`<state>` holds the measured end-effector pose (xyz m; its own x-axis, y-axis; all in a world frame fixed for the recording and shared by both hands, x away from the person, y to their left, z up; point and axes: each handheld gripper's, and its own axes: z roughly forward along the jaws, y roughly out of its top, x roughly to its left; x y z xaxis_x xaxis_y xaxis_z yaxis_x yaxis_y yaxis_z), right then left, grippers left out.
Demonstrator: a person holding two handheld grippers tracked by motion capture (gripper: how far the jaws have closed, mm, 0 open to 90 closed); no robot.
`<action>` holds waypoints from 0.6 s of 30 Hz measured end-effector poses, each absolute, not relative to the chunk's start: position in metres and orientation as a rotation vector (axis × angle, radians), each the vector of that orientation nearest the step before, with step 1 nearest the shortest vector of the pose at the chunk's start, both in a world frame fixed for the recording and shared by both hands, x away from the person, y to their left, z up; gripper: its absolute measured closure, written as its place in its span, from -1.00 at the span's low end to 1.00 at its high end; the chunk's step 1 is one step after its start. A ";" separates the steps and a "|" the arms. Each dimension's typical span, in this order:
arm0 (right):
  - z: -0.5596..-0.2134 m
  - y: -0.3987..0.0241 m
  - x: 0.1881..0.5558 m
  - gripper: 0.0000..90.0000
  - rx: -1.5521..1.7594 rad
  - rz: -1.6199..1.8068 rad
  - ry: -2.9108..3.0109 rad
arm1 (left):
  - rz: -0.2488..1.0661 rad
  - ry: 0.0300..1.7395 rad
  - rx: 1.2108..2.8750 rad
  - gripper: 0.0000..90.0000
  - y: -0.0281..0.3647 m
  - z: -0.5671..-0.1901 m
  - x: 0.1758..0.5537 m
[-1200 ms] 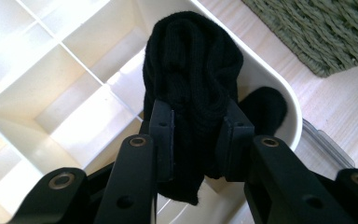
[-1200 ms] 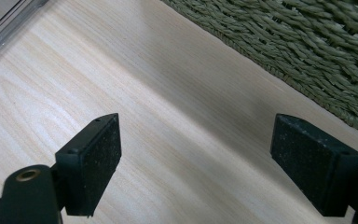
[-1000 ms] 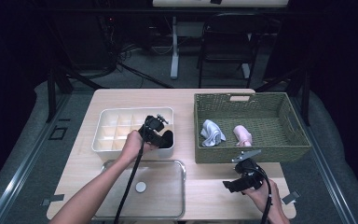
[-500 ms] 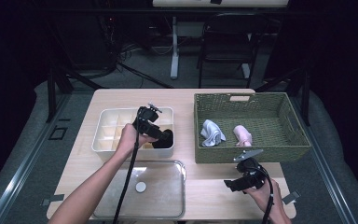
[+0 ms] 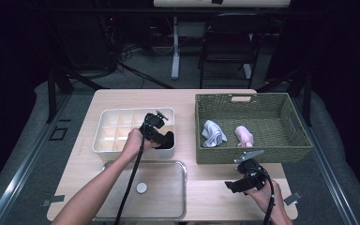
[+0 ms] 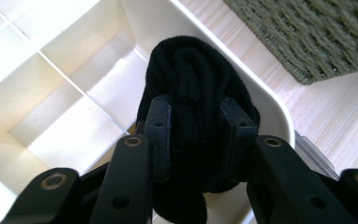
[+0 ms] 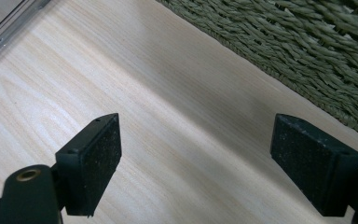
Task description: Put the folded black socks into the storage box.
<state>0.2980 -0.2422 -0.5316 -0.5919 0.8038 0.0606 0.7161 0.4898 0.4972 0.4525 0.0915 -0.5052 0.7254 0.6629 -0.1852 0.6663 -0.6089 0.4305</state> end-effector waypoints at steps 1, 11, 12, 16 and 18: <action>-0.532 -0.242 0.298 -0.65 1.316 0.719 2.554 | -0.011 1.013 2.462 0.56 0.091 -0.506 0.453; -0.533 -0.239 0.298 -0.65 1.307 0.714 2.565 | -0.035 0.996 2.507 0.61 0.085 -0.516 0.452; -0.533 -0.238 0.297 -0.65 1.305 0.711 2.564 | -0.030 0.997 2.514 0.62 0.084 -0.516 0.451; -0.532 -0.238 0.297 -0.65 1.298 0.711 2.571 | -0.011 0.987 2.545 0.62 0.081 -0.518 0.451; -0.531 -0.238 0.297 -0.65 1.302 0.719 2.563 | -0.019 0.985 2.539 0.62 0.081 -0.518 0.452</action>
<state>0.2966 -0.2383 -0.5313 -0.6012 0.7969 0.0585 0.7111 0.5002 0.4941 0.4519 0.0812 -0.5179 0.7494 0.6428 -0.1589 0.6483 -0.6636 0.3733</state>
